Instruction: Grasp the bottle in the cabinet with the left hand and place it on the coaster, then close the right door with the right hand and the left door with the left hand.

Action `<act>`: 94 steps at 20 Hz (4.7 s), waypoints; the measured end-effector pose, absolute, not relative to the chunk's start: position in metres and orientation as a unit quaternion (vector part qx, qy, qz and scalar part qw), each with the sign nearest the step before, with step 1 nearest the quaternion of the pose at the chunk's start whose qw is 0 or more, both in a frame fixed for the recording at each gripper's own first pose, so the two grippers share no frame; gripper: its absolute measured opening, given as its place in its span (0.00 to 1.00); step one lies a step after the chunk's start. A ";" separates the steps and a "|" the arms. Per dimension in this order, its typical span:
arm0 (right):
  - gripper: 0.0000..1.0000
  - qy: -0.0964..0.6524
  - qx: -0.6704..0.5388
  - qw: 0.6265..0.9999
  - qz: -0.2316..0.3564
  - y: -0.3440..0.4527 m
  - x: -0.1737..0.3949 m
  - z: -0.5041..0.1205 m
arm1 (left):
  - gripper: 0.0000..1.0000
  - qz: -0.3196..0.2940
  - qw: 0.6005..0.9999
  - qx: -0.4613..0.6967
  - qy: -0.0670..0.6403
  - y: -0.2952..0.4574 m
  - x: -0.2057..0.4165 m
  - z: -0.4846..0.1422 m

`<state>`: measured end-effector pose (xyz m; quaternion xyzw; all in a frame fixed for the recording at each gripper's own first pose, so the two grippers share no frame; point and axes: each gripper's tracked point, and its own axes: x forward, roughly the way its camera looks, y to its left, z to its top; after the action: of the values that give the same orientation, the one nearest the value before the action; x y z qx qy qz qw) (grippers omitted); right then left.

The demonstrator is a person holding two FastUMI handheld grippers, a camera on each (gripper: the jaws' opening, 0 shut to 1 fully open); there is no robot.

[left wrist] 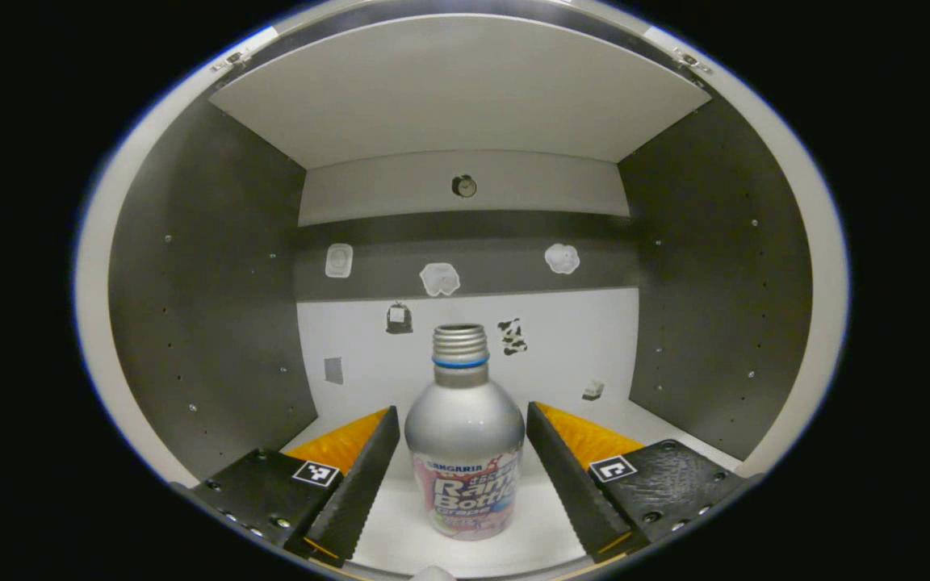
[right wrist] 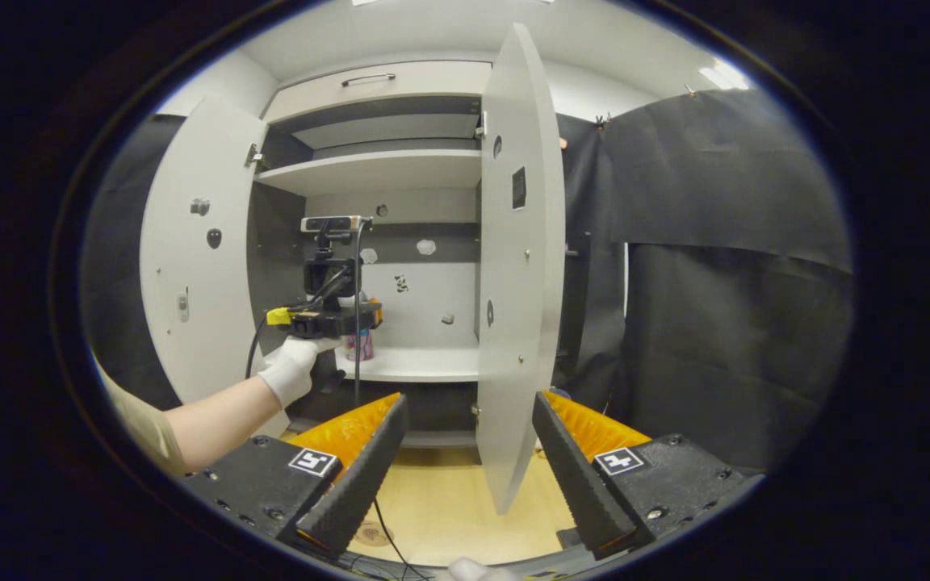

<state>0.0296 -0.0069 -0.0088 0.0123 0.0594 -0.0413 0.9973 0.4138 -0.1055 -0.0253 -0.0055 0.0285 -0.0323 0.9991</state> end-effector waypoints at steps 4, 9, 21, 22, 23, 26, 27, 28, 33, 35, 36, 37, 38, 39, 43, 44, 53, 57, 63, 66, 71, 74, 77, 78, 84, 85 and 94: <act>1.00 0.051 0.011 0.998 -0.045 -0.012 0.021 -0.009 | 0.79 -0.035 0.999 -0.013 0.012 -0.100 0.391 -0.009; 1.00 0.047 0.020 0.998 -0.045 -0.017 0.013 -0.011 | 0.81 -0.081 0.996 0.000 -0.041 -0.108 0.323 0.025; 1.00 0.062 0.031 0.997 -0.043 -0.024 -0.007 -0.035 | 0.78 -0.187 0.982 -0.006 -0.029 -0.138 0.162 -0.046; 1.00 0.067 0.032 0.996 -0.044 -0.025 -0.007 -0.039 | 0.78 -0.194 0.981 -0.006 -0.028 -0.139 0.152 -0.057; 1.00 0.070 0.032 0.996 -0.044 -0.025 -0.007 -0.042 | 0.82 -0.200 0.979 -0.004 -0.025 -0.140 0.143 -0.069; 1.00 0.077 0.031 0.995 -0.047 -0.027 -0.008 -0.046 | 0.78 -0.216 0.976 0.002 -0.017 -0.142 0.116 -0.104; 1.00 0.078 0.027 0.995 -0.049 -0.028 -0.007 -0.047 | 0.82 -0.222 0.975 0.002 -0.010 -0.144 0.108 -0.119; 1.00 0.079 0.024 0.995 -0.050 -0.029 -0.008 -0.048 | 0.82 -0.225 0.974 0.003 0.000 -0.145 0.099 -0.132; 1.00 0.093 0.016 0.994 -0.052 -0.032 -0.009 -0.058 | 0.78 -0.229 0.973 0.002 -0.001 -0.142 0.072 -0.182; 1.00 0.105 0.011 0.993 -0.050 -0.032 -0.010 -0.064 | 0.78 -0.237 0.971 -0.001 0.005 -0.144 0.063 -0.202; 1.00 0.109 0.009 0.993 -0.049 -0.032 -0.011 -0.066 | 0.78 -0.243 0.970 -0.001 0.005 -0.147 0.059 -0.212; 1.00 0.114 0.007 0.992 -0.048 -0.031 -0.011 -0.067 | 0.75 -0.245 0.970 0.001 0.006 -0.147 0.055 -0.220; 1.00 0.118 0.004 0.992 -0.048 -0.031 -0.010 -0.069 | 0.78 -0.246 0.969 0.002 0.010 -0.146 0.052 -0.230; 1.00 0.122 0.003 0.991 -0.047 -0.031 -0.009 -0.070 | 0.78 -0.247 0.969 0.000 0.013 -0.147 0.049 -0.242; 1.00 0.127 -0.002 0.991 -0.039 -0.025 -0.004 -0.069 | 0.78 -0.251 0.968 -0.005 0.008 -0.146 0.041 -0.275; 1.00 0.129 -0.004 0.991 -0.036 -0.023 -0.003 -0.070 | 0.78 -0.250 0.968 -0.001 0.008 -0.145 0.041 -0.284; 1.00 0.139 -0.016 0.990 -0.032 -0.015 0.000 -0.072 | 0.79 -0.257 0.966 -0.007 0.027 -0.148 0.046 -0.332; 1.00 0.141 -0.019 0.989 -0.028 -0.011 -0.003 -0.075 | 0.81 -0.248 0.968 -0.019 0.030 -0.145 0.043 -0.332; 1.00 0.142 -0.014 0.989 -0.034 -0.015 -0.006 -0.082 | 0.98 -0.235 0.972 -0.014 0.012 -0.139 0.047 -0.298; 1.00 0.139 -0.002 0.990 -0.033 -0.015 -0.006 -0.083 | 0.98 -0.227 0.974 -0.011 -0.004 -0.137 0.048 -0.272; 1.00 0.121 0.008 0.992 -0.032 -0.013 -0.010 -0.076 | 0.98 -0.224 0.973 -0.003 -0.052 -0.140 0.042 -0.212; 1.00 0.108 0.014 0.994 -0.032 -0.011 -0.014 -0.071 | 0.98 -0.231 0.969 -0.003 -0.086 -0.142 0.032 -0.164; 1.00 0.093 0.021 0.995 -0.034 -0.011 -0.019 -0.067 | 0.98 -0.252 0.963 -0.027 -0.093 -0.149 0.027 -0.121; 1.00 0.087 0.023 0.995 -0.036 -0.011 -0.020 -0.065 | 0.98 -0.258 0.961 -0.043 -0.089 -0.149 0.024 -0.108; 1.00 0.065 0.037 0.996 -0.041 -0.012 -0.028 -0.062 | 0.98 -0.212 0.974 -0.060 -0.058 -0.104 0.033 -0.048; 1.00 0.062 0.038 0.996 -0.041 -0.012 -0.029 -0.061 | 0.98 -0.197 0.977 -0.051 -0.058 -0.091 0.036 -0.042; 1.00 0.031 0.051 0.997 -0.051 -0.057 -0.023 -0.038 | 0.98 -0.076 0.996 -0.032 -0.027 0.007 0.031 -0.008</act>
<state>-0.0227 -0.0568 -0.0381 0.0512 0.0309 -0.0508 0.9969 0.0314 0.0074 -0.0081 -0.0316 -0.0268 -0.0757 0.9963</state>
